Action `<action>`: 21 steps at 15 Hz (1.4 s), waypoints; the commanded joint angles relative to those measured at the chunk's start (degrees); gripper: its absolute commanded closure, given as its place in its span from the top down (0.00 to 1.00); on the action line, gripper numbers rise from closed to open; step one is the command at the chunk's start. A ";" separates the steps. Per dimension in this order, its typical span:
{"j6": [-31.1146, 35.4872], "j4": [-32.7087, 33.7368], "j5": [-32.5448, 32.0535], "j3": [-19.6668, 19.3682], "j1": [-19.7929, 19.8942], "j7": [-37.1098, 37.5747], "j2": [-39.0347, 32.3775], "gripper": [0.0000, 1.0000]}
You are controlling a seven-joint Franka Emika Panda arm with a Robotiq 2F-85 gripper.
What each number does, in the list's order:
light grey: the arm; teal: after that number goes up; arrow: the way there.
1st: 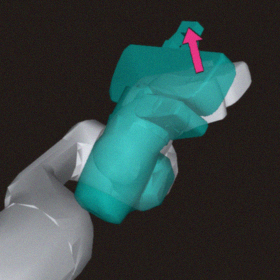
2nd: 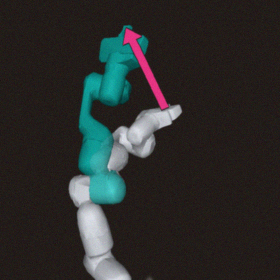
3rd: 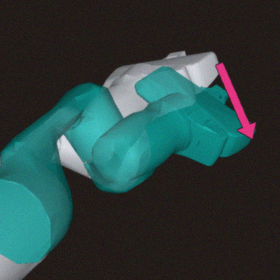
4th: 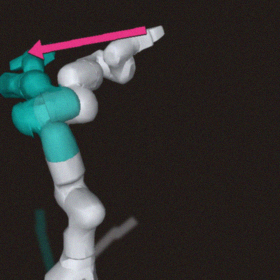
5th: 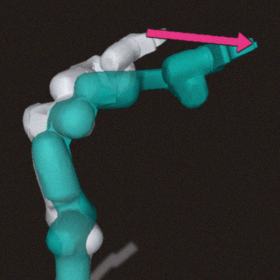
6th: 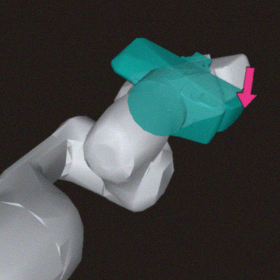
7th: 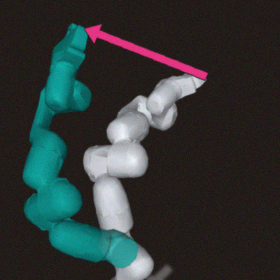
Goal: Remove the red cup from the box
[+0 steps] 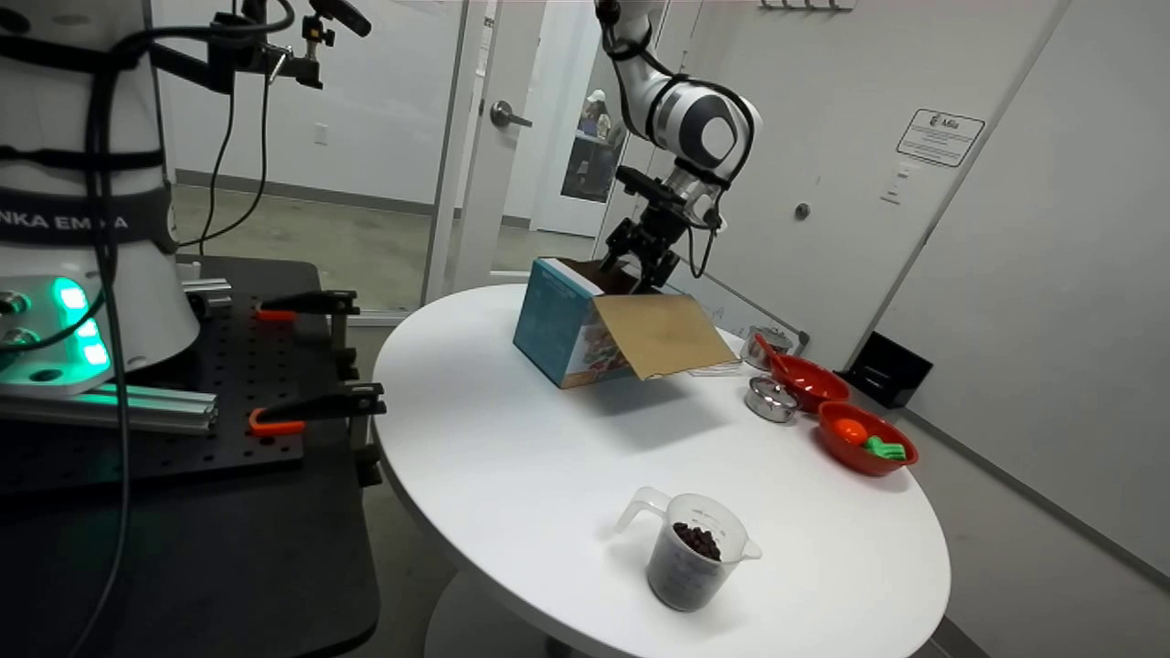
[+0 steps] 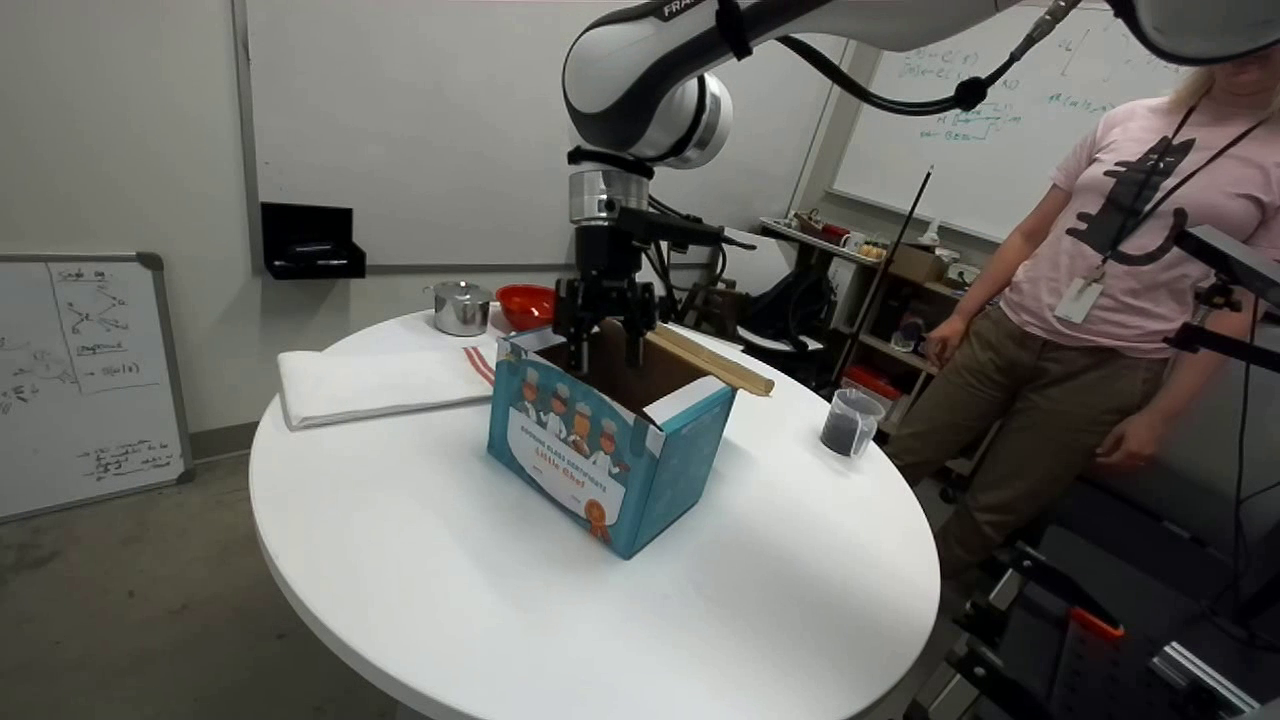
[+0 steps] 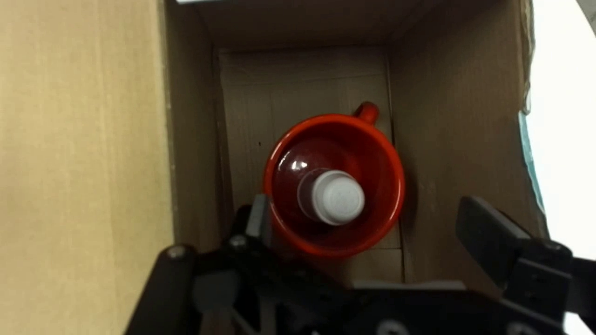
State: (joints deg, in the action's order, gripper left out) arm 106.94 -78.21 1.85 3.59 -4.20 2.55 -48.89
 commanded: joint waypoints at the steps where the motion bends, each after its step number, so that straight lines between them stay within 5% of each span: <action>1: 0.50 -0.12 0.27 -0.32 -0.22 0.03 -0.07 1.00; 10: 6.38 0.06 0.76 -0.74 0.02 1.69 -2.12 1.00; 21: 4.07 1.45 3.09 -0.56 0.09 6.51 -5.09 1.00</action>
State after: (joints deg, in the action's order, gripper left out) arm 112.18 -78.35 3.30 3.24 -3.80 7.54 -52.70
